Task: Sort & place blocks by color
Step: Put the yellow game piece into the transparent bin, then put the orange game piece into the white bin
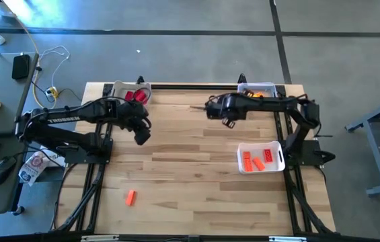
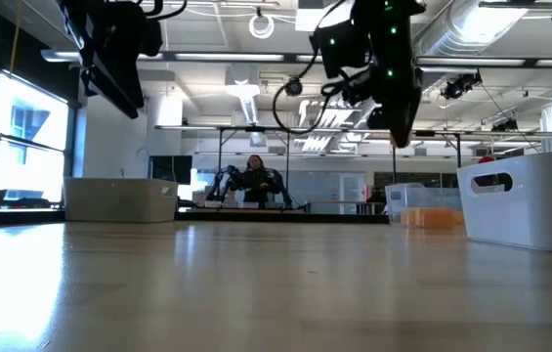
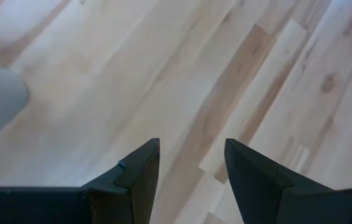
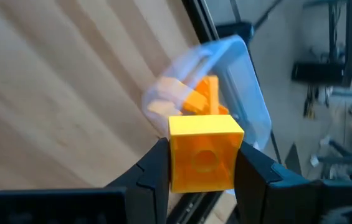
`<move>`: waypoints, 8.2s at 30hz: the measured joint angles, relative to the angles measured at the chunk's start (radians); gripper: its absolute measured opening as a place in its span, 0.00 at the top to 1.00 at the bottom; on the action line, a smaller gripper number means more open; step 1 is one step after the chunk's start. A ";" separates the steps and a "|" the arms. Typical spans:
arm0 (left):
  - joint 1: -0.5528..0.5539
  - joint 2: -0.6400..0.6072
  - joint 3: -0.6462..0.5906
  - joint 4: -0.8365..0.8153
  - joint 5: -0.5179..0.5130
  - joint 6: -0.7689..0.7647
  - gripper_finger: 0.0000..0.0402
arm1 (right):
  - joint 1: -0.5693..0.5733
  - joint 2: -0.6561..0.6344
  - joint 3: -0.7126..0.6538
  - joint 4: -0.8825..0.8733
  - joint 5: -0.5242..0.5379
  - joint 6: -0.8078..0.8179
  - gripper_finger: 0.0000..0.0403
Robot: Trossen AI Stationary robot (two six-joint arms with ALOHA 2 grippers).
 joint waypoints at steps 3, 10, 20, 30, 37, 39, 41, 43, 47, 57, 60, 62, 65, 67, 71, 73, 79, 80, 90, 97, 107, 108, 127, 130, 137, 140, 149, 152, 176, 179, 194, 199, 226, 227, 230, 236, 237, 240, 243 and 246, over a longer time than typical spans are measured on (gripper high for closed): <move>-0.037 0.000 0.000 -0.021 0.000 -0.037 0.58 | -0.065 0.000 -0.026 -0.001 -0.001 -0.011 0.74; -0.132 0.000 0.000 -0.022 0.000 -0.125 0.58 | -0.226 0.000 -0.075 0.001 -0.001 -0.075 0.74; -0.267 0.000 0.000 -0.022 0.000 -0.279 0.58 | -0.445 0.001 -0.093 0.138 -0.173 -0.254 0.74; -0.416 0.000 0.000 -0.022 -0.019 -0.442 0.58 | -0.603 0.001 -0.093 0.308 -0.508 -0.359 0.74; -0.526 0.000 0.000 -0.021 -0.055 -0.564 0.58 | -0.643 0.001 -0.093 0.303 -0.521 -0.327 0.63; -0.555 0.000 0.000 -0.021 -0.067 -0.588 0.58 | -0.645 0.001 -0.093 0.297 -0.522 -0.327 0.59; -0.584 0.000 0.000 -0.021 -0.089 -0.612 0.58 | -0.645 0.001 -0.093 0.297 -0.522 -0.327 0.57; -0.613 0.000 0.000 -0.021 -0.109 -0.639 0.58 | -0.644 0.001 -0.093 0.296 -0.522 -0.327 0.55; -0.666 0.000 0.000 -0.021 -0.131 -0.691 0.58 | -0.629 0.001 -0.093 0.295 -0.511 -0.327 0.53; -0.802 0.070 -0.001 -0.020 -0.143 -0.875 0.58 | -0.585 0.002 -0.093 0.285 -0.509 -0.289 0.46; -0.835 0.108 -0.001 -0.020 -0.127 -0.937 0.58 | -0.576 0.002 -0.093 0.285 -0.509 -0.243 0.45; -0.859 0.132 -0.001 -0.020 -0.118 -0.979 0.58 | -0.571 0.002 -0.093 0.282 -0.509 -0.212 0.45; -0.897 0.164 -0.001 -0.020 -0.115 -1.048 0.58 | -0.562 0.002 -0.093 0.268 -0.509 -0.193 0.45; -0.924 0.182 -0.001 -0.017 -0.116 -1.096 0.58 | -0.555 0.002 -0.093 0.248 -0.509 -0.196 0.45; -0.983 0.221 -0.001 -0.016 -0.114 -1.191 0.58 | -0.535 0.002 -0.093 0.202 -0.509 -0.195 0.45; -1.011 0.240 -0.001 -0.015 -0.114 -1.235 0.58 | -0.522 0.002 -0.093 0.175 -0.507 -0.178 0.45; -1.081 0.303 -0.001 -0.012 -0.113 -1.351 0.58 | -0.465 -0.010 -0.093 0.128 -0.439 -0.119 0.45; -1.090 0.314 -0.001 -0.011 -0.109 -1.365 0.58 | -0.455 -0.017 -0.093 0.125 -0.432 -0.117 0.45; -1.162 0.401 -0.001 0.054 -0.098 -1.489 0.58 | -0.366 -0.127 -0.092 0.122 -0.420 -0.045 0.45; -1.181 0.472 0.000 0.114 -0.098 -1.519 0.58 | -0.326 -0.185 -0.092 0.123 -0.420 -0.028 0.45; -1.181 0.552 0.000 0.134 -0.068 -1.546 0.58 | -0.282 -0.195 -0.092 0.123 -0.418 -0.020 0.45; -1.181 0.558 0.000 0.134 -0.059 -1.550 0.58 | -0.277 -0.195 -0.092 0.123 -0.418 -0.020 0.45; -1.170 0.644 0.001 0.218 -0.001 -1.373 0.80 | -0.011 -0.194 -0.092 0.144 -0.496 0.068 0.45; -1.162 0.644 0.001 0.220 -0.029 -1.342 0.82 | 0.055 -0.194 -0.092 0.183 -0.534 0.068 0.45; -1.129 0.644 0.001 0.255 -0.065 -1.256 0.80 | 0.191 -0.194 -0.092 0.318 -0.631 0.065 0.45; -1.111 0.639 0.001 0.293 -0.099 -1.205 0.80 | 0.238 -0.194 -0.092 0.381 -0.666 0.064 0.45; -1.035 0.639 0.001 0.452 -0.192 -0.988 0.80 | 0.348 -0.193 -0.092 0.541 -0.702 0.058 0.45; -1.002 0.639 0.001 0.497 -0.219 -0.909 0.80 | 0.373 -0.193 -0.092 0.574 -0.710 0.058 0.45; -0.752 0.638 0.000 1.020 -0.285 -0.199 0.80 | 0.532 -0.193 -0.092 0.826 -0.760 -0.212 0.45; -0.724 0.638 0.000 1.091 -0.285 -0.132 0.80 | 0.536 -0.193 -0.092 0.853 -0.736 -0.205 0.45; -0.634 0.638 0.000 1.224 -0.322 0.062 0.80 | 0.535 -0.193 -0.092 0.867 -0.735 -0.204 0.45; -0.615 0.638 0.000 1.244 -0.322 0.133 0.80 | 0.533 -0.193 -0.092 0.867 -0.732 -0.204 0.45; -0.561 0.636 0.000 1.374 -0.304 0.236 0.80 | 0.520 -0.179 -0.093 0.868 -0.637 -0.098 0.83; -0.561 0.636 0.000 1.375 -0.303 0.236 0.80 | 0.521 -0.179 -0.093 0.870 -0.636 -0.096 0.83; -0.561 0.636 0.000 1.375 -0.304 0.236 0.80 | 0.521 -0.179 -0.093 0.871 -0.641 -0.093 0.83; -0.561 0.637 0.000 1.376 -0.305 0.229 0.78 | 0.521 -0.179 -0.093 0.872 -0.637 -0.073 0.83; -0.561 0.637 0.000 1.376 -0.306 0.228 0.77 | 0.521 -0.179 -0.093 0.872 -0.637 -0.072 0.83; -0.561 0.637 0.000 1.376 -0.302 0.223 0.75 | 0.521 -0.179 -0.093 0.870 -0.633 -0.064 0.83; -0.561 0.637 0.000 1.376 -0.292 0.217 0.74 | 0.521 -0.179 -0.093 0.867 -0.629 -0.060 0.83; -0.561 0.637 0.000 1.373 -0.291 0.191 0.72 | 0.521 -0.179 -0.092 0.856 -0.628 -0.044 0.83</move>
